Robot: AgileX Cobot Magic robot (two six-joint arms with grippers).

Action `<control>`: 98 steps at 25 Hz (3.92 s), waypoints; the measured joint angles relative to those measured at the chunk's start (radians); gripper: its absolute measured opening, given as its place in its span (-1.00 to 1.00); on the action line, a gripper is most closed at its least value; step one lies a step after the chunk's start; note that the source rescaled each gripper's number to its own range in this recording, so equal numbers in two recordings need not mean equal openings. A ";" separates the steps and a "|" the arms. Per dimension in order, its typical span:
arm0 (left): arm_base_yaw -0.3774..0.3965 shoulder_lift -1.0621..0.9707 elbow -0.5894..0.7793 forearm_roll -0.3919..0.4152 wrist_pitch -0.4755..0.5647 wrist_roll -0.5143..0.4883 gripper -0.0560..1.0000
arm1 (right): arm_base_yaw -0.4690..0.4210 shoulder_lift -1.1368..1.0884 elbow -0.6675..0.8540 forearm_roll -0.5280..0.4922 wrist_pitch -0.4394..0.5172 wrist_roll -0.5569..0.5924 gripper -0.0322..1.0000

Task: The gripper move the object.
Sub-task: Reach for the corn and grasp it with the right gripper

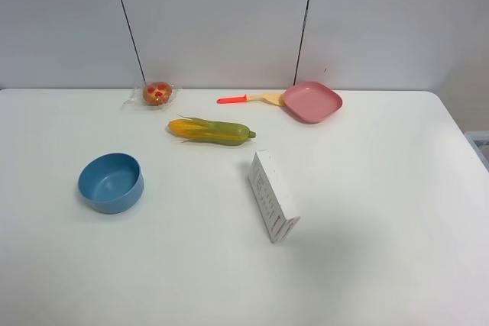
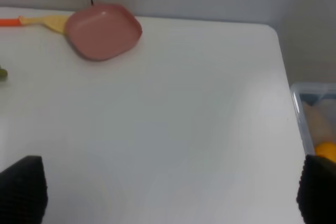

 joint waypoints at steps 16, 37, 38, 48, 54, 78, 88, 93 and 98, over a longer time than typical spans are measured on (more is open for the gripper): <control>0.000 0.000 0.000 0.000 0.000 0.000 1.00 | 0.088 0.713 -0.356 0.256 -0.187 -0.224 0.81; 0.000 0.000 0.000 0.000 0.000 0.000 1.00 | 0.626 1.295 -0.646 0.049 -0.430 0.162 0.73; 0.000 0.000 0.000 0.000 0.000 0.000 1.00 | 0.645 1.327 -0.682 0.030 -0.432 0.204 0.73; 0.000 0.000 0.000 0.000 0.000 0.000 1.00 | 0.707 1.625 -0.994 -0.087 -0.433 0.438 0.73; 0.000 0.000 0.000 0.000 0.000 0.000 1.00 | 0.713 1.773 -1.134 -0.133 -0.433 0.563 0.73; 0.000 0.000 0.000 0.007 0.000 0.000 1.00 | 0.746 2.141 -1.413 -0.467 -0.643 0.700 0.68; 0.000 0.000 0.000 0.007 0.000 0.000 1.00 | 0.720 2.181 -1.413 -0.466 -0.582 0.669 0.52; 0.000 0.000 0.000 0.007 0.000 0.000 1.00 | 0.714 2.137 -1.413 -0.337 -0.338 0.444 0.52; 0.000 0.000 0.000 0.007 0.000 0.000 1.00 | 0.711 2.070 -1.413 -0.196 -0.239 0.216 0.52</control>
